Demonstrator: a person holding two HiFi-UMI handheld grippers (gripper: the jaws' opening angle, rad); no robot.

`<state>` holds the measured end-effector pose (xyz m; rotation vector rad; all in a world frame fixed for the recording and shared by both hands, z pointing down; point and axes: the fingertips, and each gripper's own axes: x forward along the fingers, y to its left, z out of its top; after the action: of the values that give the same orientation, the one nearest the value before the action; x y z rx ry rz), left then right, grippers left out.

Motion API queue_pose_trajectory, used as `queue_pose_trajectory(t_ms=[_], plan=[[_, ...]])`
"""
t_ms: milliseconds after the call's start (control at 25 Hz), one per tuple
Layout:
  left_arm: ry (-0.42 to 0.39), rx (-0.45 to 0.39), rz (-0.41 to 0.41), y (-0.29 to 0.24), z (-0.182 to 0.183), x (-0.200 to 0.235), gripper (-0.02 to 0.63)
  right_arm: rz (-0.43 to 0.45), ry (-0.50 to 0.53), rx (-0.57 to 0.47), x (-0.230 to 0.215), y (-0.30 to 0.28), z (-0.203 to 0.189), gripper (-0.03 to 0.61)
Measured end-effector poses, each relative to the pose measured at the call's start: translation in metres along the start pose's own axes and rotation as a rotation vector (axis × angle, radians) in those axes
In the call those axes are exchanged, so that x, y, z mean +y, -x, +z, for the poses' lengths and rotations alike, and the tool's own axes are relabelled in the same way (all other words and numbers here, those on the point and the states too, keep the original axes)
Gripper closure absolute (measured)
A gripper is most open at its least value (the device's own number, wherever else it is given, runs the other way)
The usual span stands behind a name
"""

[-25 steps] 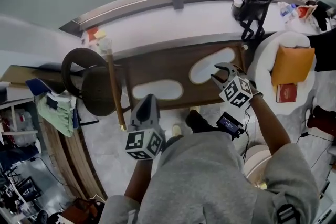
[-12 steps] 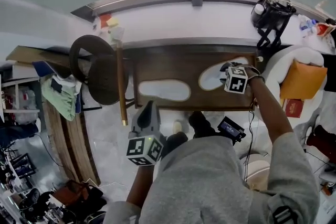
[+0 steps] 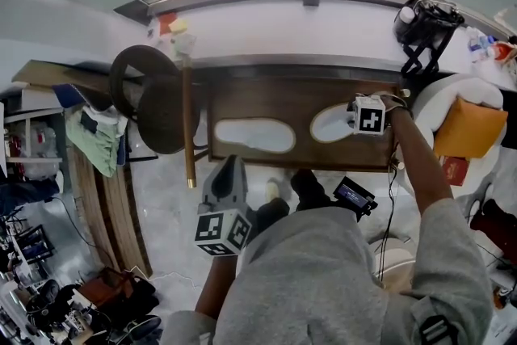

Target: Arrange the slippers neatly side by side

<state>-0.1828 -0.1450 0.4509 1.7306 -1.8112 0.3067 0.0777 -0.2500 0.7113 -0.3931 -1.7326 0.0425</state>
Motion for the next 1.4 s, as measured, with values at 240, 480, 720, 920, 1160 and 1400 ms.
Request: queue_pose_trajectory(t_ms=[240, 480, 720, 920, 1160, 1400], plan=[[-0.003, -0.003, -0.003, 0.0, 0.002, 0.0, 0.586, 0.069, -0.059, -0.044, 0.017, -0.005, 0.004, 0.53], [-0.013, -0.004, -0.038, -0.003, 0.001, -0.004, 0.586, 0.038, -0.199, -0.151, 0.019, 0.003, 0.013, 0.543], [-0.032, -0.015, -0.101, -0.007, -0.001, -0.016, 0.586, -0.019, -0.471, -0.345, 0.017, 0.026, 0.02, 0.543], [-0.043, -0.028, -0.151, -0.008, 0.0, -0.024, 0.586, -0.061, -0.69, -0.462, 0.026, 0.047, 0.024, 0.543], [-0.058, -0.027, -0.197, -0.007, -0.003, -0.031, 0.586, -0.097, -1.013, -0.537, 0.033, 0.054, 0.024, 0.543], [-0.068, -0.028, -0.212, -0.003, -0.005, -0.031, 0.586, -0.075, -1.398, -0.693, 0.023, 0.055, 0.033, 0.543]])
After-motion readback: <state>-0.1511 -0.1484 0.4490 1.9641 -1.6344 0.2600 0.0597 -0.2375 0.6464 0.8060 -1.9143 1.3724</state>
